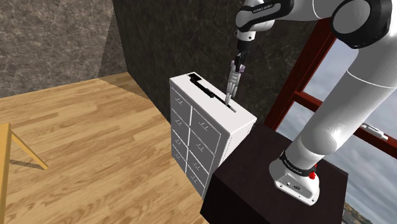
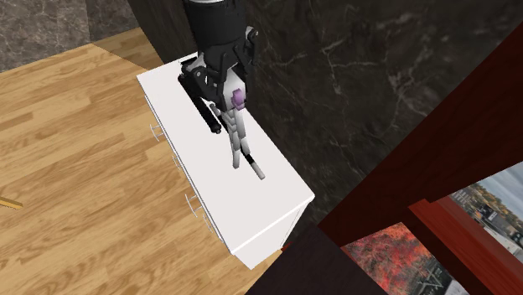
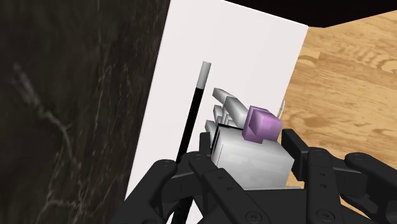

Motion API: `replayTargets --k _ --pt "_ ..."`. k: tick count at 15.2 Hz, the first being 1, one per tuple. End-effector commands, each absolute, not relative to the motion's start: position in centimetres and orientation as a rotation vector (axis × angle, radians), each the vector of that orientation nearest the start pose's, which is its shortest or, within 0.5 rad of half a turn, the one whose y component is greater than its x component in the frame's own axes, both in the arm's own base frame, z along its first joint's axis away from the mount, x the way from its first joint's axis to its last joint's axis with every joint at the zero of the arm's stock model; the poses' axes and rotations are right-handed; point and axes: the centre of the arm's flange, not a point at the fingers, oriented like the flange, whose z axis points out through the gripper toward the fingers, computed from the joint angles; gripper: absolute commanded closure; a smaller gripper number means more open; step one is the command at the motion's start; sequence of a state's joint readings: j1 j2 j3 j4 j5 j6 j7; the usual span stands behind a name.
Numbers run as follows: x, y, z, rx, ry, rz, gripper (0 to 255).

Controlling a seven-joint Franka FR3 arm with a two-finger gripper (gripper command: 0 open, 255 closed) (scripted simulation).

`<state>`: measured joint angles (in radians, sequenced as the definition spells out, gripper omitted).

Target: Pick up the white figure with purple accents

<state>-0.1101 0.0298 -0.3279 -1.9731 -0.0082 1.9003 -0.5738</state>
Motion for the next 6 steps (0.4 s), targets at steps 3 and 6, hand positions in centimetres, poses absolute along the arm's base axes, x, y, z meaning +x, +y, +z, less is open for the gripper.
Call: replayTargets --k 3,6 --pt "50.0 -23.3 46.7 -3.097 -0.215 0.150 255" --pt "50.0 -23.3 47.4 -3.097 -0.215 0.150 255"
